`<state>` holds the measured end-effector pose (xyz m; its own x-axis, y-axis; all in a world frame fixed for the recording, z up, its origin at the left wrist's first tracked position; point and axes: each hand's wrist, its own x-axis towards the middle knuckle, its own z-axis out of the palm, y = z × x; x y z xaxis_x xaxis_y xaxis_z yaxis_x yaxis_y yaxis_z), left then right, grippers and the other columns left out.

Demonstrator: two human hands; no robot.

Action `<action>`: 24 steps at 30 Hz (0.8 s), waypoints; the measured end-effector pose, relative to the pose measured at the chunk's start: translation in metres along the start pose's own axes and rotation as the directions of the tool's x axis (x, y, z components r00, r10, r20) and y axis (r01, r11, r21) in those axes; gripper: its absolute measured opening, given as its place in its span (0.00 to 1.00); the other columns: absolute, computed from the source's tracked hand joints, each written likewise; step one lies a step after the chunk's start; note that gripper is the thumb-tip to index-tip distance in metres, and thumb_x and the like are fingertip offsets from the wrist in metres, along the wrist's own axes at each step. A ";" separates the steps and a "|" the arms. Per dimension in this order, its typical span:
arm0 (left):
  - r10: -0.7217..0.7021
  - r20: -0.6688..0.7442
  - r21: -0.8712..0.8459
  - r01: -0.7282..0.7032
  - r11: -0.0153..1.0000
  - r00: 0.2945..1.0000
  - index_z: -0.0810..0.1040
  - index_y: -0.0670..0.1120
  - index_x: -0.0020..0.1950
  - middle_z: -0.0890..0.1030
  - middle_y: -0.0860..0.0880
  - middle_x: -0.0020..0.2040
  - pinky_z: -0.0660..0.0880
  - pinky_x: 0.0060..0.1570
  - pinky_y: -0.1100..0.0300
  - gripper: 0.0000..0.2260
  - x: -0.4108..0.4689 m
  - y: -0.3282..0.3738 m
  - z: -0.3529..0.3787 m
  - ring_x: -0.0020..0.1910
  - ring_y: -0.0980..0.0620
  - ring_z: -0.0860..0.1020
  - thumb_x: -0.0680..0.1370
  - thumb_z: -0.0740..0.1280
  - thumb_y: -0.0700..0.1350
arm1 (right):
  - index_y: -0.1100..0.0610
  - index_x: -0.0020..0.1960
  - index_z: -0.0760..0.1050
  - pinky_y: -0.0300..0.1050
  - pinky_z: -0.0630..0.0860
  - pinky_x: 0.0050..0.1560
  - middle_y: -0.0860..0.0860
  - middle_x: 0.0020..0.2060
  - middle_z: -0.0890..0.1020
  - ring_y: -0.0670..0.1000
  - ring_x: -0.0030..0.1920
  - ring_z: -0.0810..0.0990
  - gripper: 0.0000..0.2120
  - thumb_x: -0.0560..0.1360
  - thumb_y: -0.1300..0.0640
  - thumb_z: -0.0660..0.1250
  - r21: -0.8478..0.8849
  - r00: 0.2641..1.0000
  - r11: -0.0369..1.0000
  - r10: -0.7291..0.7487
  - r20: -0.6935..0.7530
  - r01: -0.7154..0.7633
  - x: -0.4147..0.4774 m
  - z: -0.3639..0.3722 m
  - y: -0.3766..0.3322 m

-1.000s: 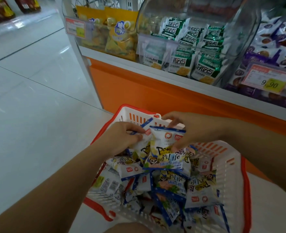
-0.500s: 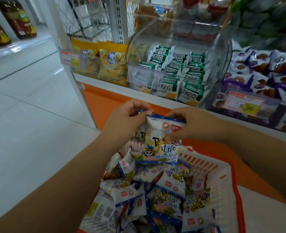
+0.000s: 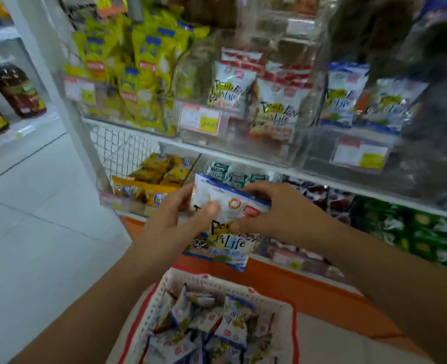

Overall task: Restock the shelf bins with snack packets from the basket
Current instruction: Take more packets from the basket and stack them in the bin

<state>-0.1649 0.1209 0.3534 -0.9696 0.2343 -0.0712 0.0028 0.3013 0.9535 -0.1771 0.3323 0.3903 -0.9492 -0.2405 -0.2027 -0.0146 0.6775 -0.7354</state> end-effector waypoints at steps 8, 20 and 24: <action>0.096 0.135 0.243 -0.127 0.962 0.986 0.67 0.69 0.58 0.75 0.70 0.51 0.70 0.41 0.78 0.20 0.015 0.125 0.004 0.49 0.77 0.72 0.69 0.69 0.61 | 0.43 0.65 0.74 0.42 0.79 0.53 0.41 0.57 0.79 0.43 0.51 0.81 0.32 0.63 0.44 0.79 0.158 0.975 0.986 0.083 -0.207 -0.050 -0.044 -0.100 -0.060; 0.074 0.178 0.091 -0.092 0.992 0.981 0.63 0.55 0.75 0.72 0.58 0.69 0.71 0.63 0.53 0.35 0.078 0.198 0.099 0.63 0.54 0.76 0.72 0.64 0.68 | 0.60 0.48 0.78 0.50 0.78 0.47 0.55 0.49 0.84 0.55 0.50 0.83 0.13 0.70 0.54 0.75 0.571 0.892 0.816 0.318 -0.321 -0.086 -0.081 -0.186 -0.032; 0.134 0.276 0.041 -0.151 0.988 0.952 0.72 0.58 0.64 0.79 0.61 0.57 0.76 0.50 0.66 0.18 0.118 0.225 0.129 0.51 0.61 0.81 0.77 0.65 0.62 | 0.55 0.45 0.77 0.41 0.75 0.39 0.48 0.37 0.83 0.47 0.39 0.80 0.05 0.72 0.60 0.72 0.543 0.812 0.835 0.373 -0.449 -0.083 -0.072 -0.217 -0.019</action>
<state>-0.2469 0.3349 0.5215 -0.8549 0.5183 -0.0210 0.1590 0.3004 0.9405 -0.1771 0.4878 0.5589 -0.9173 0.3695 -0.1486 0.2376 0.2083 -0.9488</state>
